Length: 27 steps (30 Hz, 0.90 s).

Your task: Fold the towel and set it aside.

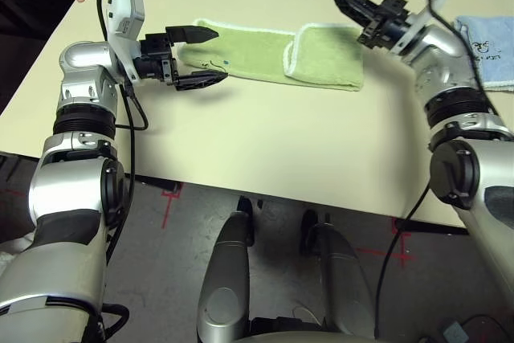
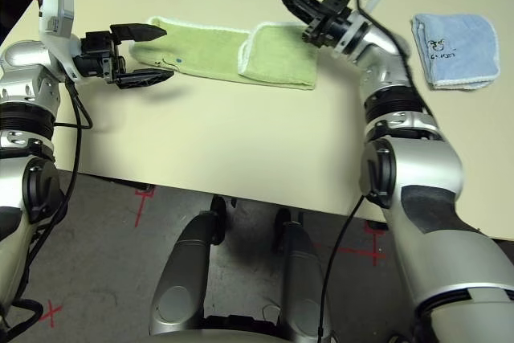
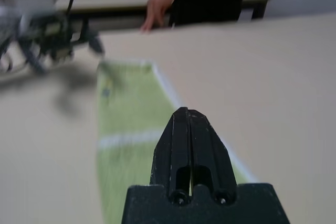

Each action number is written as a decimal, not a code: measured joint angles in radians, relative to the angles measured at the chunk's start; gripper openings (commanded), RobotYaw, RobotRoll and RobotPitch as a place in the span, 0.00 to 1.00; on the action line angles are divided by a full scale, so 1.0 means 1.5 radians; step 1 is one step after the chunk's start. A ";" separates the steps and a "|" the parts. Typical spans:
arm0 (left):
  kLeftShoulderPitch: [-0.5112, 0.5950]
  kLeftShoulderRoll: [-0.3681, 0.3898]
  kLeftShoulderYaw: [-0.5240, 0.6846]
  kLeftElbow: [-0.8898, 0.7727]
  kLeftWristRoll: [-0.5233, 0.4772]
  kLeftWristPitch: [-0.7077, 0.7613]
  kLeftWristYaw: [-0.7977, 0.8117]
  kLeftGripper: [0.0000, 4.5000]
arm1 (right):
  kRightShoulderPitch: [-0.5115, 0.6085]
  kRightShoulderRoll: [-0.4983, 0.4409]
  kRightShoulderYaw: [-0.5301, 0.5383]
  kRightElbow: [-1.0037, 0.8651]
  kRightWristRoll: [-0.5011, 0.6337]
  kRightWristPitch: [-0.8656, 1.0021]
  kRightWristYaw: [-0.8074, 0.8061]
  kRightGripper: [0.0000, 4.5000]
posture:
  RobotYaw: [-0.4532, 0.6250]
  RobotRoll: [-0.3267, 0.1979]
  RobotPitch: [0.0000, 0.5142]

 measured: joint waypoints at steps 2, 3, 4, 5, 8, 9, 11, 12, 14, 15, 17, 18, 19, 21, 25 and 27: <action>0.000 0.000 0.000 0.002 0.000 -0.002 0.001 1.00 | 0.039 -0.032 0.019 -0.013 -0.009 -0.017 0.046 0.01 | 0.49 0.62 0.70; 0.000 0.000 0.000 0.003 0.000 -0.003 0.002 1.00 | 0.054 -0.045 0.028 -0.013 -0.016 -0.032 0.058 0.01 | 0.49 0.62 0.70; 0.000 0.001 0.000 0.003 0.000 -0.004 0.004 1.00 | 0.065 -0.055 0.034 -0.013 -0.021 -0.042 0.064 0.01 | 0.49 0.62 0.70; 0.000 0.001 0.000 0.003 0.000 -0.006 0.005 1.00 | 0.075 -0.062 0.036 -0.013 -0.024 -0.047 0.067 0.01 | 0.49 0.62 0.69; -0.001 0.000 0.000 0.003 0.000 -0.007 0.005 1.00 | 0.100 -0.072 0.037 -0.019 -0.025 -0.055 0.072 0.01 | 0.49 0.62 0.69; -0.001 0.000 0.000 0.003 0.000 -0.007 0.005 1.00 | 0.108 -0.074 0.039 -0.023 -0.025 -0.063 0.078 0.01 | 0.49 0.62 0.69; -0.001 0.000 0.000 0.003 0.000 -0.007 0.005 1.00 | 0.119 -0.075 0.046 -0.029 -0.028 -0.083 0.087 0.01 | 0.49 0.62 0.69; -0.001 0.000 0.000 0.003 0.000 -0.007 0.005 1.00 | 0.126 -0.076 0.047 -0.033 -0.029 -0.092 0.089 0.01 | 0.49 0.62 0.69; -0.001 0.000 0.000 0.003 0.000 -0.007 0.005 1.00 | 0.131 -0.076 0.047 -0.035 -0.027 -0.096 0.086 0.01 | 0.49 0.62 0.69; -0.001 0.000 0.000 0.003 0.000 -0.007 0.005 1.00 | 0.133 -0.077 0.046 -0.039 -0.026 -0.096 0.083 0.05 | 0.49 0.62 0.69; -0.001 0.000 0.000 0.003 0.000 -0.007 0.006 1.00 | 0.135 -0.080 0.045 -0.048 -0.022 -0.095 0.079 0.17 | 0.49 0.62 0.69; -0.001 0.000 0.000 0.003 0.000 -0.007 0.006 1.00 | 0.135 -0.081 0.044 -0.051 -0.020 -0.091 0.076 0.24 | 0.49 0.62 0.69; -0.001 0.000 0.000 0.003 0.000 -0.007 0.006 1.00 | 0.136 -0.081 0.043 -0.052 -0.016 -0.087 0.073 0.31 | 0.49 0.62 0.69; -0.001 0.000 0.000 0.003 0.000 -0.008 0.009 1.00 | 0.138 -0.082 0.040 -0.058 -0.010 -0.072 0.067 0.49 | 0.49 0.62 0.69; -0.001 0.007 0.001 0.003 0.000 -0.011 0.029 1.00 | 0.147 -0.088 0.035 -0.083 0.010 0.003 0.053 0.81 | 0.49 0.62 0.68; -0.003 0.012 0.007 0.003 0.000 -0.008 0.061 1.00 | 0.157 -0.091 0.034 -0.106 0.023 0.045 0.047 0.97 | 0.49 0.62 0.68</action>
